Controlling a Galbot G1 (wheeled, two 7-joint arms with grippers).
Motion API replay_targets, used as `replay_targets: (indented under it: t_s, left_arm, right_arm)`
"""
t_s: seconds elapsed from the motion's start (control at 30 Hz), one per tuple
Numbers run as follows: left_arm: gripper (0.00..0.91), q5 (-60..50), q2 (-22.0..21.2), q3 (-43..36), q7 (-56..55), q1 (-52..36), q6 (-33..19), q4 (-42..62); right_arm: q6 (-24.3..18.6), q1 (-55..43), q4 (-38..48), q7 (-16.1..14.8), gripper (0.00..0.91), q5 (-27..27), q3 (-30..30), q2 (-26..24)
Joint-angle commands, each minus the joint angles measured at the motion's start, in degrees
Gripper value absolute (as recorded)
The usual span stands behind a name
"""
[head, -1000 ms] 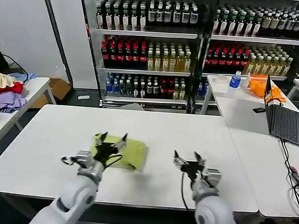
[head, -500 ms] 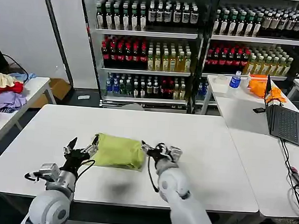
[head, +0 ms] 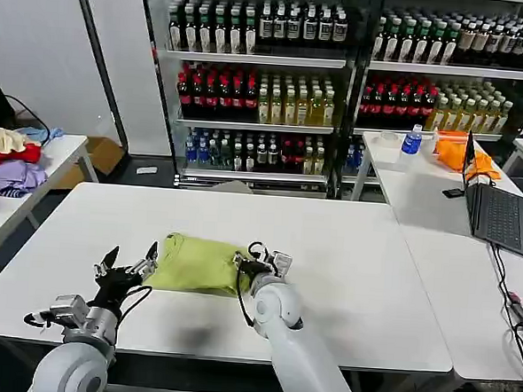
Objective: Fold and organize the clothes.
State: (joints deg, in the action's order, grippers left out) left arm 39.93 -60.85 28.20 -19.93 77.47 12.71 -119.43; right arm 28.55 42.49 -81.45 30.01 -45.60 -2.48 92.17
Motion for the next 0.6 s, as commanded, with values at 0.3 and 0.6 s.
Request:
replay_targets:
  t_s: [0.3, 0.6]
  left_arm:
    - [0.907, -0.06, 0.29, 0.81, 0.03, 1.33, -0.37, 0.09]
    - [0.907, -0.06, 0.41, 0.72, 0.02, 1.43, -0.51, 0.37]
  right_arm:
    - [-0.64, -1.45, 4.37, 1.59, 0.000, -0.67, 0.30, 2.83]
    - [-1.02, -2.53, 5.41, 0.67, 0.000, 0.10, -1.20, 2.83]
